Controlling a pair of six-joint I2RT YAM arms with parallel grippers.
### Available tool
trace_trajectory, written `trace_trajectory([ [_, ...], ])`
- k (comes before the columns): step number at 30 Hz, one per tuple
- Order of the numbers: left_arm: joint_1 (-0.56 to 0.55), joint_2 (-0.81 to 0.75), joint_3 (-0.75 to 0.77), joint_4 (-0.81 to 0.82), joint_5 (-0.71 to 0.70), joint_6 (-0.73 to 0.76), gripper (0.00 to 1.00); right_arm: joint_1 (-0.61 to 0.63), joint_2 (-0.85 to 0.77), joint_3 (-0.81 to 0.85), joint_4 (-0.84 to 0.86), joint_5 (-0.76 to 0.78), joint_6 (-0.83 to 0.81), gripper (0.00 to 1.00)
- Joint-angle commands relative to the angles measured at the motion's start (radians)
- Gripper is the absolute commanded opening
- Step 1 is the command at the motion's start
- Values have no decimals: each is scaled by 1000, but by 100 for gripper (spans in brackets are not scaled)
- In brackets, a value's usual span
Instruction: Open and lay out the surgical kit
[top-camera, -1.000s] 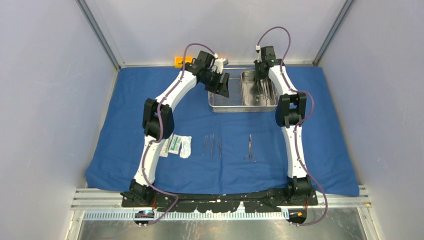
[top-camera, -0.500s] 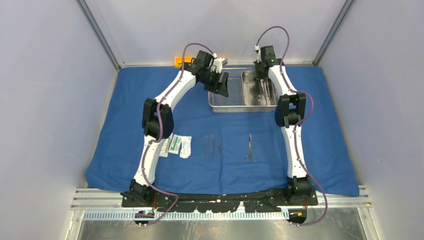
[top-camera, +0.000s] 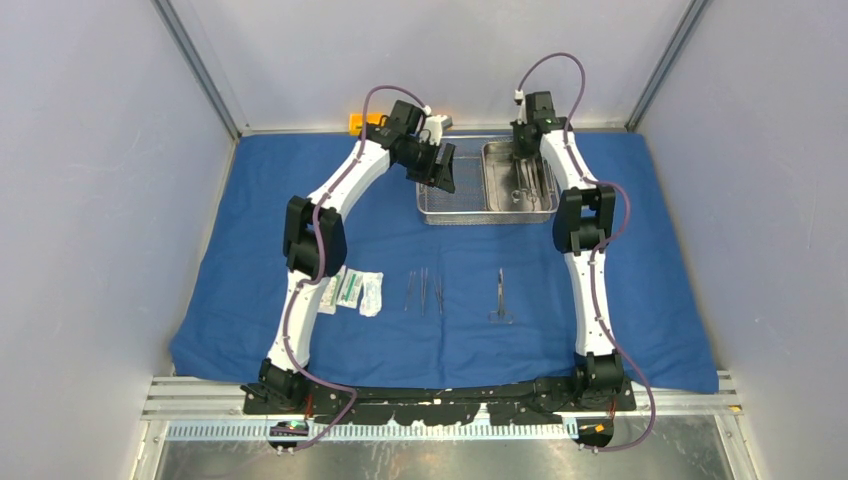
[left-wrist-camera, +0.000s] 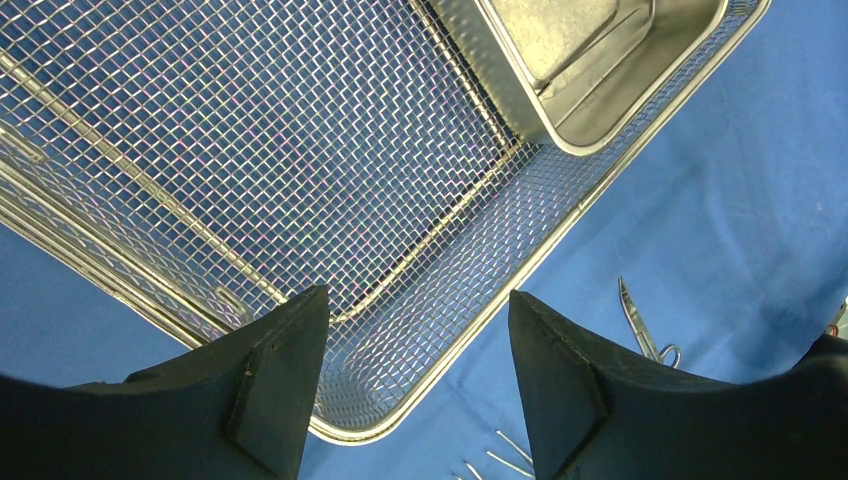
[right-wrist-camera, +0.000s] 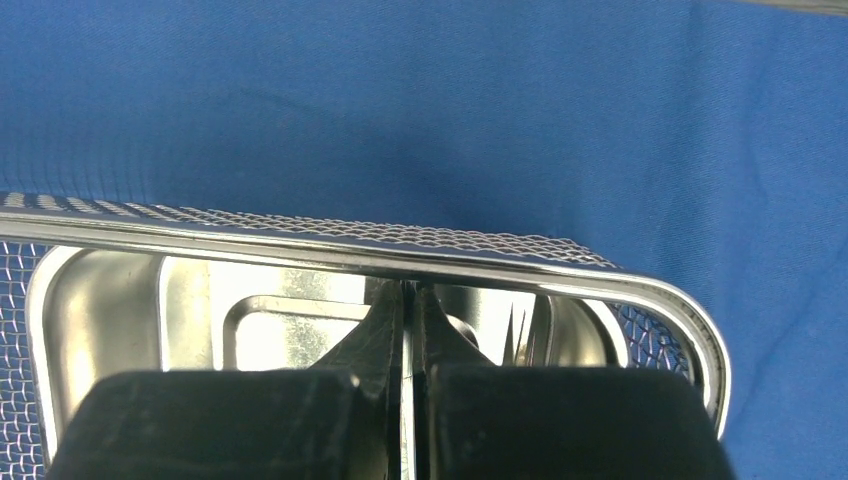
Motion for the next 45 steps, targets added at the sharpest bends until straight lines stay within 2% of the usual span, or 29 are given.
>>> trace_trajectory([
  [1,5,-28,32,12,15,-4,68,0,-136,-5,20,-23,42,0],
  [9,5,-37,42,19,21,-15,67,5,-215,-57,40,-18,44,0],
  [18,5,-31,43,26,32,-32,67,6,-230,-98,37,-29,31,0],
  [19,5,-33,42,26,32,-32,67,7,-225,-99,33,-30,31,3],
  [24,5,-29,34,25,36,-33,67,16,-172,-84,26,-30,59,28],
  [29,5,-23,34,20,38,-34,67,24,-101,-38,24,12,94,38],
  [39,5,-23,30,20,43,-35,67,43,0,40,-15,92,108,39],
  [45,5,-35,25,18,43,-33,67,43,27,52,-48,121,92,29],
])
